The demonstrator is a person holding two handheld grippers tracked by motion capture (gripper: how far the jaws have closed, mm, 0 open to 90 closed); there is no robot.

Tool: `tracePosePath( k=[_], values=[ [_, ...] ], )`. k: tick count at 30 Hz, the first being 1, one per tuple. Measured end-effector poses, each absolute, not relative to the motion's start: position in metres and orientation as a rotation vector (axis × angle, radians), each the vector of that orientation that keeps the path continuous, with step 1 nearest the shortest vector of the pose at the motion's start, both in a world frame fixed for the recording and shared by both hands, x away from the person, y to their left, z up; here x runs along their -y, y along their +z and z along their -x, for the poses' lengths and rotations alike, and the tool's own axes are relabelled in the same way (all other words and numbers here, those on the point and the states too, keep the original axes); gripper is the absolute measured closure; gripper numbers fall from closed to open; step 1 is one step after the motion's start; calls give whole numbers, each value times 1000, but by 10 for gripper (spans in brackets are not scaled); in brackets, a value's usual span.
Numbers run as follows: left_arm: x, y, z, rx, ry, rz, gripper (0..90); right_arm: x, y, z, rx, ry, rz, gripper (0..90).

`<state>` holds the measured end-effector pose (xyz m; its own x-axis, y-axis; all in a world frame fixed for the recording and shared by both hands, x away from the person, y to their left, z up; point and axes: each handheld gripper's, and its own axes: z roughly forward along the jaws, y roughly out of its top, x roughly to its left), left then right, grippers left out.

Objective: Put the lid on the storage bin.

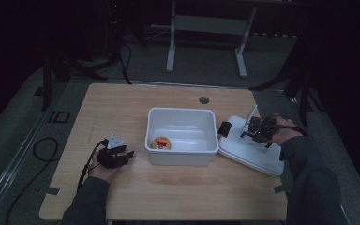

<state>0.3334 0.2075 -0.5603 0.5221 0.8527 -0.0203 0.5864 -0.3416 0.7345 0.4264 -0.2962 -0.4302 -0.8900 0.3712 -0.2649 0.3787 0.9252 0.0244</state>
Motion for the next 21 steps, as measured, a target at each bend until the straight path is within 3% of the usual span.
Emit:
tracePosePath(
  k=[21],
  values=[
    [-208, -560, -334, -1166, 483, -2059, 558, 310, -396, -421, -2786, -33, -548, 845]
  ],
)
